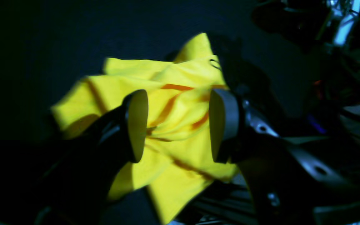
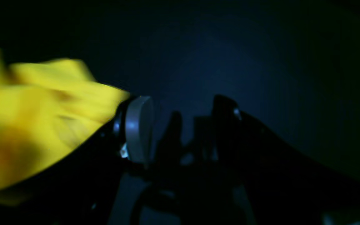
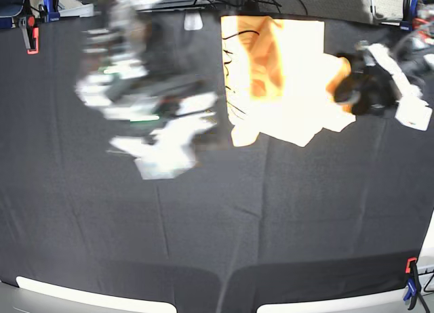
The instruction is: Layout the t-shirt on the table in an organized manner, then fold the t-shirt properly
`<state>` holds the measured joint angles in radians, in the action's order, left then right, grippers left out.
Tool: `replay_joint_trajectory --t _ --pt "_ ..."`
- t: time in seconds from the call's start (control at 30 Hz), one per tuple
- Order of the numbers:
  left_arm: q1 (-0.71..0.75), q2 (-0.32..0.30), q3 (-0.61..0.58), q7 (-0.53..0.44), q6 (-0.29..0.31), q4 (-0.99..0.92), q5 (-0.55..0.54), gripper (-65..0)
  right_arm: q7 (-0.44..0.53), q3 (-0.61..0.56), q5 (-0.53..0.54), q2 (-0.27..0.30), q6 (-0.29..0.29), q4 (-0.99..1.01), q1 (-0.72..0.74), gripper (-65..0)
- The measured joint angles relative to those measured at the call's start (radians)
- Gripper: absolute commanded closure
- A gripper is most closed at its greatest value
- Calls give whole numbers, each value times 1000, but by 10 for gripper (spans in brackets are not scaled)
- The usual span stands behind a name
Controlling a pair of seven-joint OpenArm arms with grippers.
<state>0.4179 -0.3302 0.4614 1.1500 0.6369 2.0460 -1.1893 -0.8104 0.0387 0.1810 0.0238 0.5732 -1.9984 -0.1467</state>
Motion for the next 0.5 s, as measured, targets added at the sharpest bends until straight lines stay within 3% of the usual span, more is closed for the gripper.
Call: replay_joint_trajectory --t 0.2,0.37,0.5 --pt "-3 11 -183 -5 0 0 36 -292 -36 183 128 54 -3 0 2 -301" --pt "-3 11 -318 -160 0 12 221 -292 -58 262 179 73 -3 0 -6 -301" --pt "-19 11 -381 -204 -4 24 332 -292 -63 266 188 70 -2 -1 -32 -301"
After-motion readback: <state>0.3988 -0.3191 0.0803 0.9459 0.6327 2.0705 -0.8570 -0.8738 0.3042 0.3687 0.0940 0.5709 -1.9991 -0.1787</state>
